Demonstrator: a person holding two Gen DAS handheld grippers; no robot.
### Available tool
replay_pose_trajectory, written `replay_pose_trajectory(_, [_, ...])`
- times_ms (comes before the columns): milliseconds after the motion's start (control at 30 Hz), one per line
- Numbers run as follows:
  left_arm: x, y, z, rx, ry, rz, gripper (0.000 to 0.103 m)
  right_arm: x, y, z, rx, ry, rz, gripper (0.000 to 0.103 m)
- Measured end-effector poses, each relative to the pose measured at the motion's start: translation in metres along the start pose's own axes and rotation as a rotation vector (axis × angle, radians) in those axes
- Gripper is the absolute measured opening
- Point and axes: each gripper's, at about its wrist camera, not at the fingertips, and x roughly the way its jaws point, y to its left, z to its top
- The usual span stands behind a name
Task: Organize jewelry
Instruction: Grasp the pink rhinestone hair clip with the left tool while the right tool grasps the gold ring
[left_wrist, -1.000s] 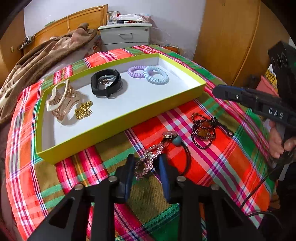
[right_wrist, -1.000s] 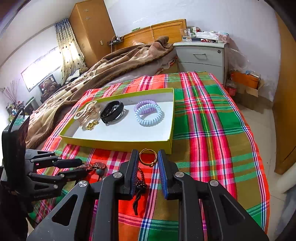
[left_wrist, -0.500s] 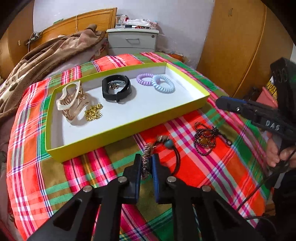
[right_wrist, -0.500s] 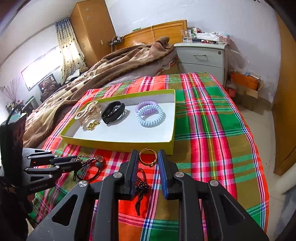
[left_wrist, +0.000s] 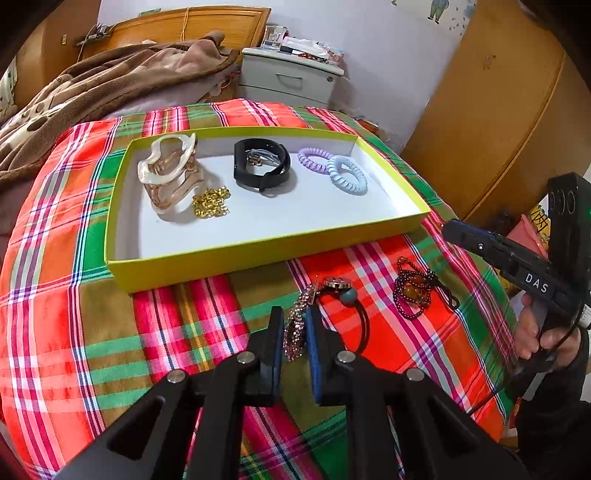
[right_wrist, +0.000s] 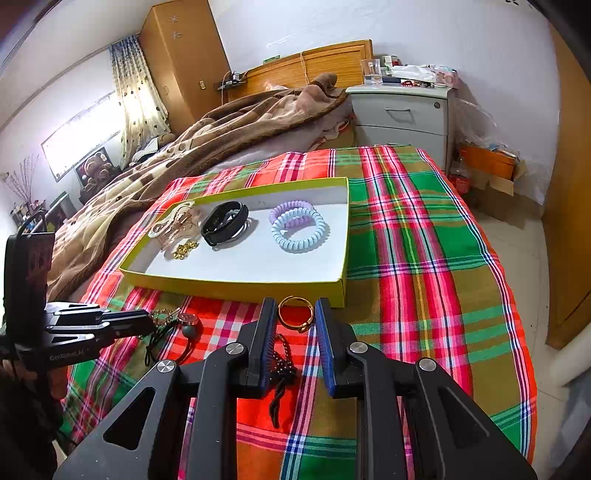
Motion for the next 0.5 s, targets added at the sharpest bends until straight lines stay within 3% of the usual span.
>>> replay_pose_trajectory(233, [0.007,-0.011,0.003,0.045,0.022,0.052,0.016,-0.002,-0.001,0.000,-0.002,-0.004,-0.002,0.022])
replay_pose_trajectory(367, [0.006,-0.015,0.004,0.056,0.004,0.089,0.007,-0.004,0.000,0.000,-0.003,-0.006,-0.003,0.022])
replay_pose_trajectory(500, [0.005,-0.013,0.006,0.060,0.004,0.107,0.007,-0.005,0.002,0.002,-0.005,-0.008,-0.004,0.022])
